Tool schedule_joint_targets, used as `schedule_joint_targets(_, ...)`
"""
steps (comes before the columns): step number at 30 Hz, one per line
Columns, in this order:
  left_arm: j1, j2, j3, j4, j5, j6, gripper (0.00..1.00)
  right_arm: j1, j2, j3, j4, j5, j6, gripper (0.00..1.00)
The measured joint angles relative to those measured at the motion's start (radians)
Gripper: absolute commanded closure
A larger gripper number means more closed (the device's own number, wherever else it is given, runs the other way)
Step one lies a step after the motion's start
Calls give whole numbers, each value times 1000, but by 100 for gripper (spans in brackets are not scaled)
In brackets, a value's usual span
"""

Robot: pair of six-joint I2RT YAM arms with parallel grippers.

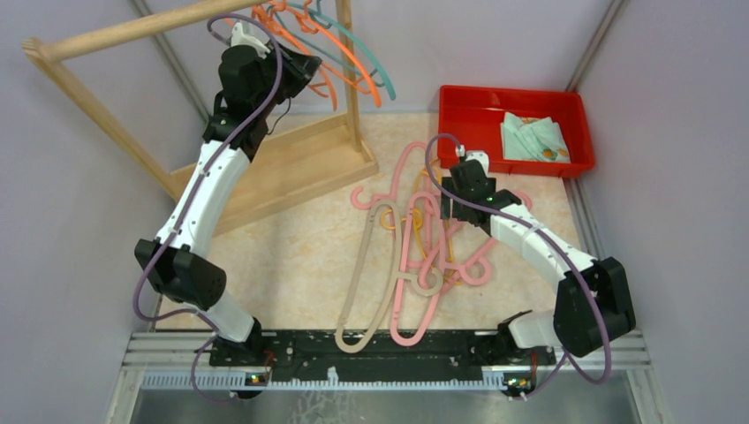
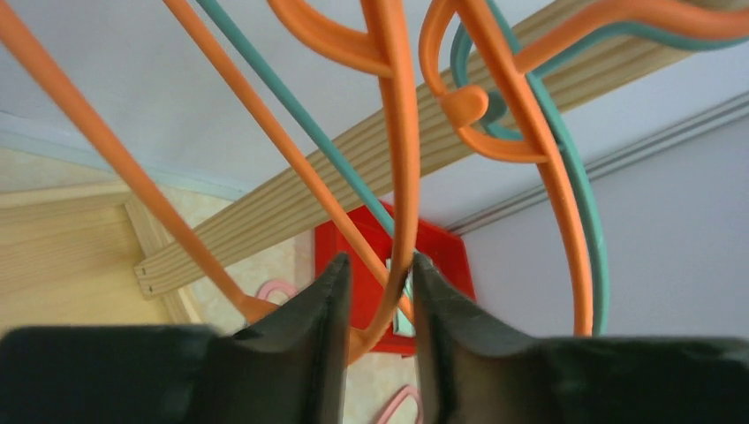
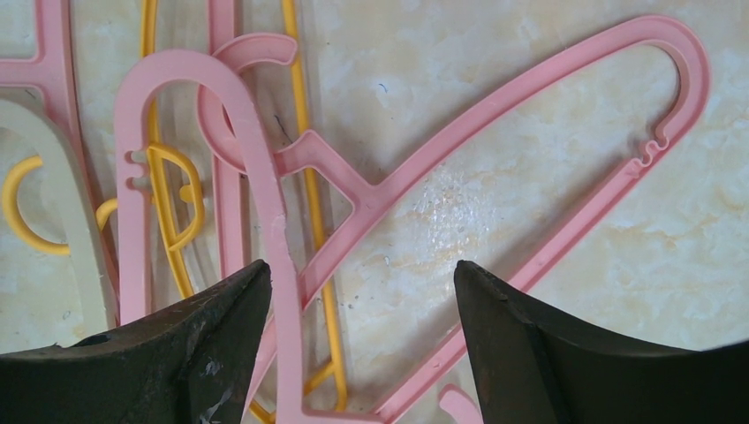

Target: Organize the hangers

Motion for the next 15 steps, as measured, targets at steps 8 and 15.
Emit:
schedule_joint_targets(8, 4, -51, -63, -11, 43, 64, 10, 0, -6, -2, 1, 0, 2, 17)
schedule_joint_targets(15, 5, -174, -116, 12, 60, 151, 0, 0, -23, -23, 9, -5, 3, 17)
